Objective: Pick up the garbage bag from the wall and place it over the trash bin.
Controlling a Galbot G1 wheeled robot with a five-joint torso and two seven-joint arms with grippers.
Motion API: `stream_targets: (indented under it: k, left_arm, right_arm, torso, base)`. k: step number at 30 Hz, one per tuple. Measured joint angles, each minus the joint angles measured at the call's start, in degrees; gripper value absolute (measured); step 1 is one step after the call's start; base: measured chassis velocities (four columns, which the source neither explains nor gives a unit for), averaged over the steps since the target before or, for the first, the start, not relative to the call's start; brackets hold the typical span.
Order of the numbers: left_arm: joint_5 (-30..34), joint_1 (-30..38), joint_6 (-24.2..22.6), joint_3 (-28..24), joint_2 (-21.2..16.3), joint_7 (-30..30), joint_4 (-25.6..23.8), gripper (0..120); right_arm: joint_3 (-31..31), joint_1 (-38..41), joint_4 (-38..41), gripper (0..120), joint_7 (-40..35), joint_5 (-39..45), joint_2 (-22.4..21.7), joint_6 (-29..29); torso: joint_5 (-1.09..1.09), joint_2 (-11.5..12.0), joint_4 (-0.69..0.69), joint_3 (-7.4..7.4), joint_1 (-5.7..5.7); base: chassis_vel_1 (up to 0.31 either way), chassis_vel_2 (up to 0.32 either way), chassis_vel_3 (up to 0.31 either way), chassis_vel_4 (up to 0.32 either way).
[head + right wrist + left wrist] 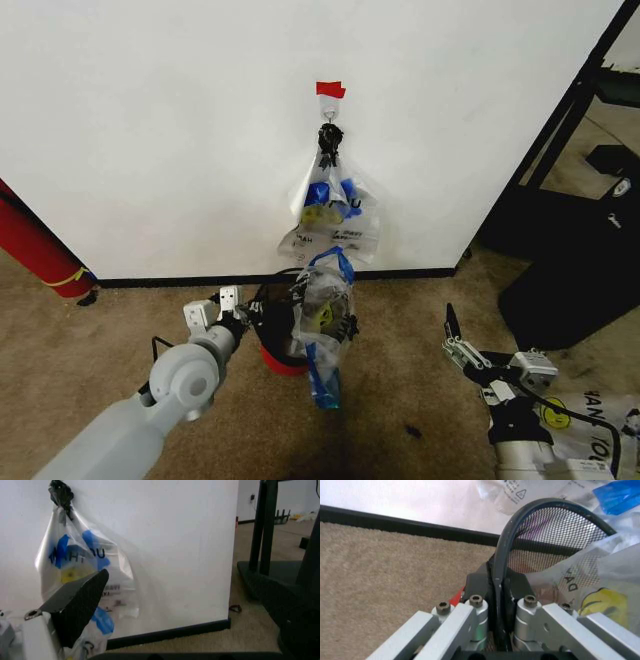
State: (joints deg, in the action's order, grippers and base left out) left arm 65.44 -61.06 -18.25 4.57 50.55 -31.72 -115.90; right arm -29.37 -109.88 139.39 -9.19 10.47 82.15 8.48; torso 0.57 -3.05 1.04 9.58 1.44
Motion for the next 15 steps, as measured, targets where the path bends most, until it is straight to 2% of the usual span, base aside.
stream_targets:
  k: [7, 15]
  left_arm:
    - [-0.68, -1.27, 2.30, -0.27, 2.45, 0.91, 2.04, 3]
    - [2.56, -0.22, 0.78, -0.11, 4.15, 0.19, 3.19, 3]
  right_arm:
    - [0.23, -0.39, 0.14, 100, -0.31, -0.50, 0.26, -0.58]
    - [0.67, -0.33, -0.40, 100, -1.00, -2.05, 1.12, -0.82]
  torso:
    - [0.00, 0.00, 0.00, 0.00, 0.00]
    - [-0.01, 0.00, 0.01, 0.00, 0.00]
  base:
    - [0.000, 0.000, 0.000, 0.000]
    - [0.000, 0.000, 0.000, 0.000]
